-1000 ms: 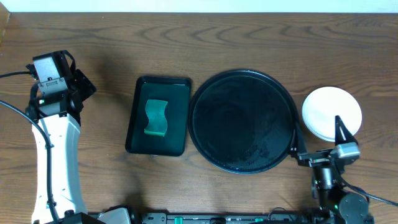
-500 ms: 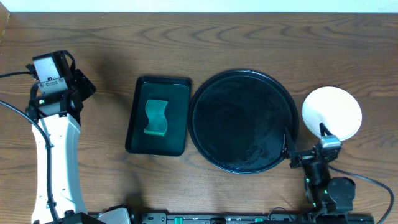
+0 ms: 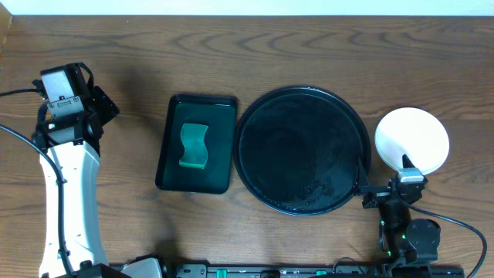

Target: Clean dirty plates on tray and stack at the side

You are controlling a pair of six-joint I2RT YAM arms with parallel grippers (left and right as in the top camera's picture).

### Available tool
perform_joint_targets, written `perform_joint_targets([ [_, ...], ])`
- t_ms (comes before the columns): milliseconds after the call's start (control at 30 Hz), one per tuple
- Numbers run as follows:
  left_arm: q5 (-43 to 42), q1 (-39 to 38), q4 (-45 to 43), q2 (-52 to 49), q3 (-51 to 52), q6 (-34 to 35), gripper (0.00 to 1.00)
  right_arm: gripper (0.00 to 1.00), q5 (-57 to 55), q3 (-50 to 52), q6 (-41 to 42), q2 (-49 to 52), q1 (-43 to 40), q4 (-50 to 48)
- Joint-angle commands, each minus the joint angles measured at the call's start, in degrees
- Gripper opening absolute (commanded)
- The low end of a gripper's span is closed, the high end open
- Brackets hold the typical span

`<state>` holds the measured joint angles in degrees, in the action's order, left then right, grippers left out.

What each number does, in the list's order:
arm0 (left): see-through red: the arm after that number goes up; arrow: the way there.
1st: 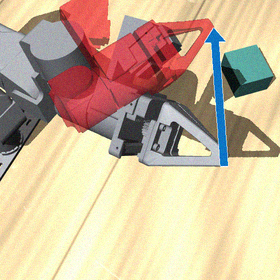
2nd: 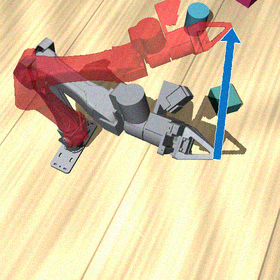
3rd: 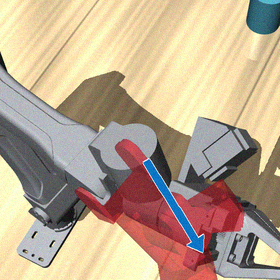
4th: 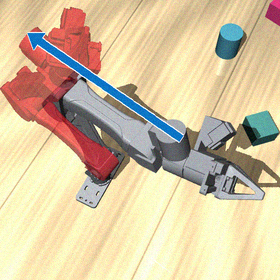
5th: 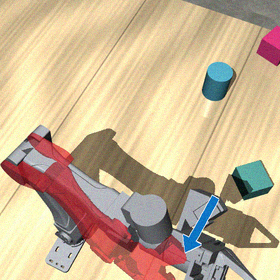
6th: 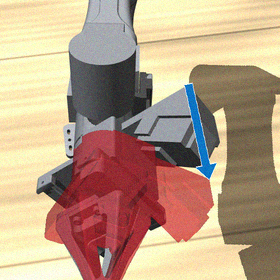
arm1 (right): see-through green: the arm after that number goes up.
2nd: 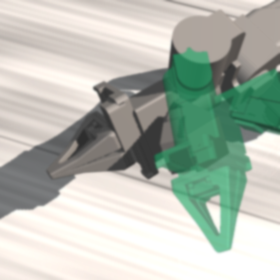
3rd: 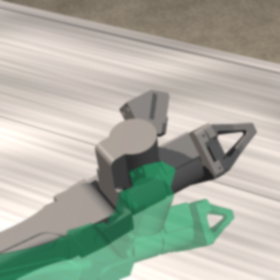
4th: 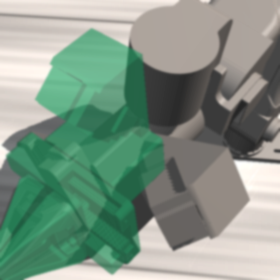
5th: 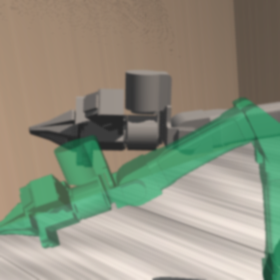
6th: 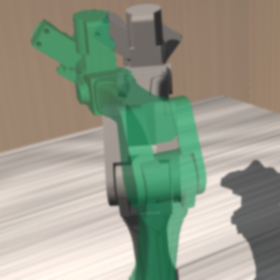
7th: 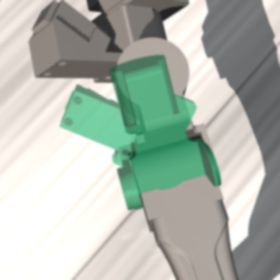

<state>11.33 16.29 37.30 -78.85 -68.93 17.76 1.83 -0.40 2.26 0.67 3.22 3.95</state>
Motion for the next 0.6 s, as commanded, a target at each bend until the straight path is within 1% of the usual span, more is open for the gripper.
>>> perform_joint_targets([
  [0, 0.7, 0.2, 0.1, 0.4, -0.7, 0.1, 0.79, 0.99, -1.1, 0.1, -1.1, -0.4, -0.3, 0.3],
  [167, 0.7, 0.2, 0.1, 0.4, -0.7, 0.1, 0.79, 0.99, -1.1, 0.1, -2.6, -0.4, -0.5, 0.3],
  [333, 0.7, 0.2, 0.1, 0.4, -0.7, 0.1, 0.79, 0.99, -0.9, 0.1, -2.3, -0.4, -2.5, 0.3],
  [567, 0.7, 0.2, 0.1, 0.4, -0.7, 0.1, 0.79, 0.99, -0.9, 0.1, -1.8, -0.4, -2.7, 0.3],
])
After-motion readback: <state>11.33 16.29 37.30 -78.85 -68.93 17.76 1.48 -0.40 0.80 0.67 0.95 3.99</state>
